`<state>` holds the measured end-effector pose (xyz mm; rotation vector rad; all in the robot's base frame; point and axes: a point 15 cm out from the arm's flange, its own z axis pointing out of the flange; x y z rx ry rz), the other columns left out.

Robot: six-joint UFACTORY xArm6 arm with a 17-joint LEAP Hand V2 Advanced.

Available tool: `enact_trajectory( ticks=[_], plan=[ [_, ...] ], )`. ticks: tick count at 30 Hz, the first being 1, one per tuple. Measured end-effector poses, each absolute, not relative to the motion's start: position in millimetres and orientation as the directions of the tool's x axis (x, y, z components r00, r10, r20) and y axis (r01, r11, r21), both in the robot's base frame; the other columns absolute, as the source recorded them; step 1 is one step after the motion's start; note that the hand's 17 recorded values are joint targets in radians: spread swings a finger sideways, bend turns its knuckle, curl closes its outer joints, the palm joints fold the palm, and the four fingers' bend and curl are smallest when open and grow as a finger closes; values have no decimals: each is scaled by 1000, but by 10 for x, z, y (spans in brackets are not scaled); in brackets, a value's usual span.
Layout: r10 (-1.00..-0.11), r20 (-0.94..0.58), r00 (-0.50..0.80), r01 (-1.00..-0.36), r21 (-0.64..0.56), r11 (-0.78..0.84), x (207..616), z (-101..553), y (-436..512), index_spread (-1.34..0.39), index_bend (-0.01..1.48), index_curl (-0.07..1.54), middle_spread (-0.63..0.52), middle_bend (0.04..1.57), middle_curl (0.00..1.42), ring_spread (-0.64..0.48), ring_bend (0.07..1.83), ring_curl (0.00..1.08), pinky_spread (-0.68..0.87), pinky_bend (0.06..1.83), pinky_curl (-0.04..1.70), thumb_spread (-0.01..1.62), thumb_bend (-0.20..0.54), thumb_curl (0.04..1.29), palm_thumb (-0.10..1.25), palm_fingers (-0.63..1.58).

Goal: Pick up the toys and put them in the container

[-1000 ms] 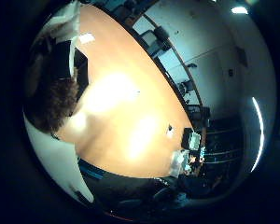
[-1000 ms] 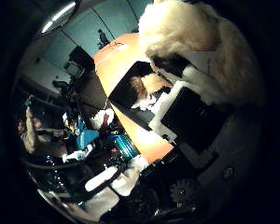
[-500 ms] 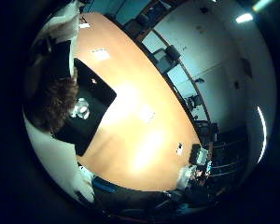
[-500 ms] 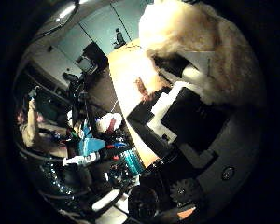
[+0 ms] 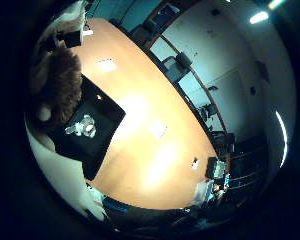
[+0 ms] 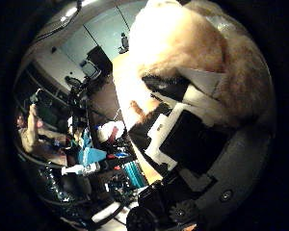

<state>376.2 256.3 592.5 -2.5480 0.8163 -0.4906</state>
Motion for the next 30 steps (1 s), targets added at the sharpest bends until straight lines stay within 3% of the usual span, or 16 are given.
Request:
enact_trajectory(
  ticks=[6,13,20,30],
  plan=[
    [-604,203,771,-462,-475,-749,3756,5895,2552,-528,265,536,-208,618,421,-283,961,445,-93,797,690,1087,-39,355,613,371],
    [-598,198,777,-469,-452,-759,3769,5807,2558,-523,200,435,-124,475,358,-73,743,322,331,694,598,1021,-37,278,395,231],
    [-596,194,779,-469,-449,-760,3761,5794,2569,-510,180,375,-107,411,335,-35,680,264,433,624,516,1012,-27,268,369,279],
    [-597,199,777,-467,-453,-759,3747,5826,2542,-509,174,322,-107,359,326,-32,649,220,457,599,435,1009,-26,269,374,321]
  ],
)
